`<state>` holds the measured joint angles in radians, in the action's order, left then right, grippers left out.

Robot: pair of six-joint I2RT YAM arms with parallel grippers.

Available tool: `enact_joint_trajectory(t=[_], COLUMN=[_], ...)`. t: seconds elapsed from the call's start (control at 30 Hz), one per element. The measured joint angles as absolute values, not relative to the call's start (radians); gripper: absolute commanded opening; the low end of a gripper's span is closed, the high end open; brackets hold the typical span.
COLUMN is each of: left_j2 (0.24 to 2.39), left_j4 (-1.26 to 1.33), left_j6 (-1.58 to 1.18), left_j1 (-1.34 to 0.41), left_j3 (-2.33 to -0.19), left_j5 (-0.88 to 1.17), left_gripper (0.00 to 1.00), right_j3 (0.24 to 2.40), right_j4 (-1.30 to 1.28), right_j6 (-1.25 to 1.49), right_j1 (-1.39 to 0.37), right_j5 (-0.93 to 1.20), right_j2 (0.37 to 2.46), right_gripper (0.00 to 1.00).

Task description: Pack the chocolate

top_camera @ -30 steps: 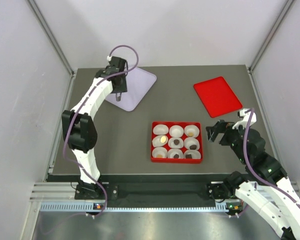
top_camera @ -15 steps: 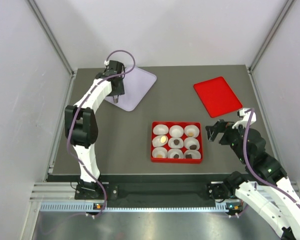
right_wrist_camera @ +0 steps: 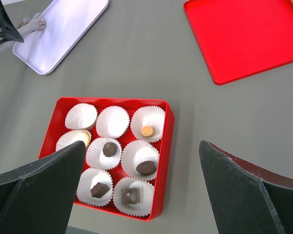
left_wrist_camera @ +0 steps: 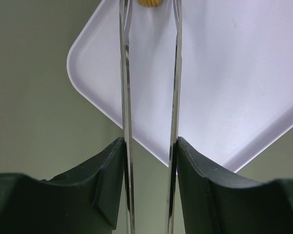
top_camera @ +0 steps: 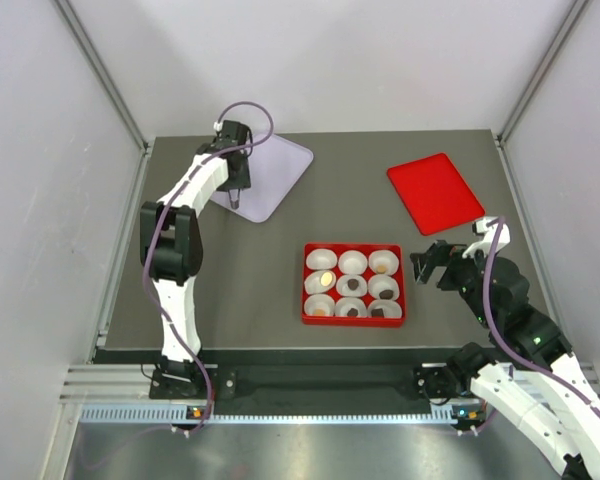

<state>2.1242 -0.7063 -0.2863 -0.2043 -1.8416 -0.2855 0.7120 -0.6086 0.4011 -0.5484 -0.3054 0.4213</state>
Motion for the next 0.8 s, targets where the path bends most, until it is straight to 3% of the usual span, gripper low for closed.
enact_joint_trajectory(t=[0.8], left_j2=[2.165], left_j4=[-0.712], left_j6=[-0.244], left_j1=[-0.199], left_j3=[-1.871], left_j5=[-0.179], left_gripper=[0.37], right_j3=[0.707], right_j4=[-0.604], right_j6=[0.405], right_j1=[-0.548], right_j5=[-0.298], right_j2=[0.429], right_gripper=[1.00])
